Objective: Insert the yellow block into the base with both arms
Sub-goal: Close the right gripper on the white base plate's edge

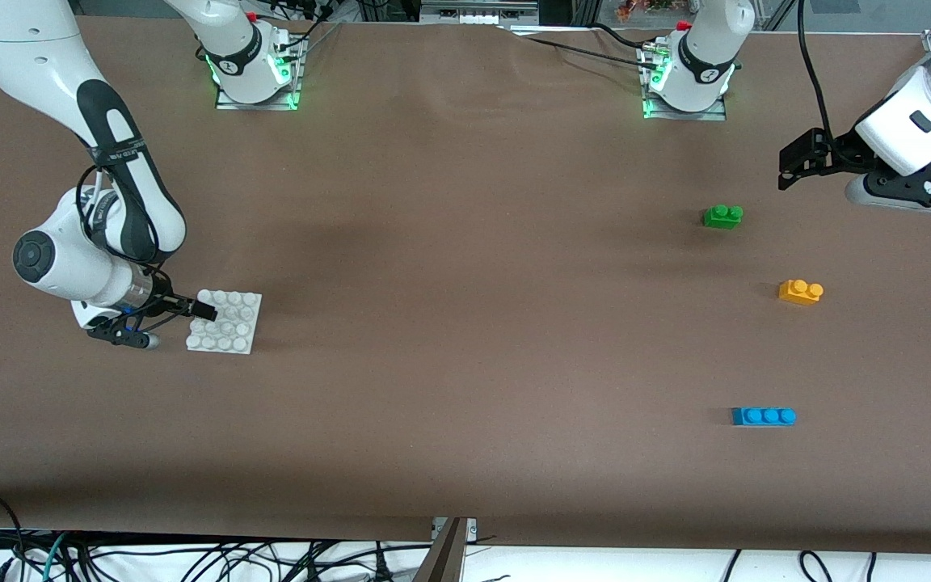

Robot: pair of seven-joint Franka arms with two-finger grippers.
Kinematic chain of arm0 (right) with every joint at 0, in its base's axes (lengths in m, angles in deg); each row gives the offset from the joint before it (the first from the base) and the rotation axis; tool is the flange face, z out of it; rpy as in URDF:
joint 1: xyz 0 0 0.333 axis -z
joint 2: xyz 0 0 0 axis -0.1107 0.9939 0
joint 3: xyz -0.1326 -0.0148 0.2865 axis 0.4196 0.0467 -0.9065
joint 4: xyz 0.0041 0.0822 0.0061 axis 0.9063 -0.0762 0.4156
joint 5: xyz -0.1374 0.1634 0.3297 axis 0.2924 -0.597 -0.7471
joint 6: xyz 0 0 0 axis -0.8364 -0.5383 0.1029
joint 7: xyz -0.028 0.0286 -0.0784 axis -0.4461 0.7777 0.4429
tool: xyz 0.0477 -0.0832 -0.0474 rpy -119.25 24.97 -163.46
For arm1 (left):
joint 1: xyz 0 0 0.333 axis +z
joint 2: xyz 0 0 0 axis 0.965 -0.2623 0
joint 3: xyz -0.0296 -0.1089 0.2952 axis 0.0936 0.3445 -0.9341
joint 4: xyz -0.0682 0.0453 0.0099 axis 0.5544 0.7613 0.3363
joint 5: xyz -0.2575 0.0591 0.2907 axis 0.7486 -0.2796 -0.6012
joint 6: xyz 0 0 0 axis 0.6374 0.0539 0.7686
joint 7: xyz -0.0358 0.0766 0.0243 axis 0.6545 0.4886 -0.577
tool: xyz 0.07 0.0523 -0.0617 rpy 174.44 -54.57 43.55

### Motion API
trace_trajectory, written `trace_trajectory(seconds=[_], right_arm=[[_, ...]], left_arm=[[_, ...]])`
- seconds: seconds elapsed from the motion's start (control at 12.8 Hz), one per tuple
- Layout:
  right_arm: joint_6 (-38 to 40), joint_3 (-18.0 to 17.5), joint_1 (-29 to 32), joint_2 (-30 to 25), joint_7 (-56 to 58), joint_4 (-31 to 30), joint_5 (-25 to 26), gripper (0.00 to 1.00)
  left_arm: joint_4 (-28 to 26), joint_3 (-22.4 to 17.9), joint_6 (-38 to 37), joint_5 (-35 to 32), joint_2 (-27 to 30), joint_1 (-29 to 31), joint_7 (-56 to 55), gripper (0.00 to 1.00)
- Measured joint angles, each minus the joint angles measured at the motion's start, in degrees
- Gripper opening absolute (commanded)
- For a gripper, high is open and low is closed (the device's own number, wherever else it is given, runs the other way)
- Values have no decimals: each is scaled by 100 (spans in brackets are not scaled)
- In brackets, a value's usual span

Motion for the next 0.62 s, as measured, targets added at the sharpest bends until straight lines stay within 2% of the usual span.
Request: trace_trajectory(seconds=[0.62], right_arm=[[-6,-18,-1,235,12,192,-193,100]], left_arm=[[1,0,0,0,0,0,0,100]])
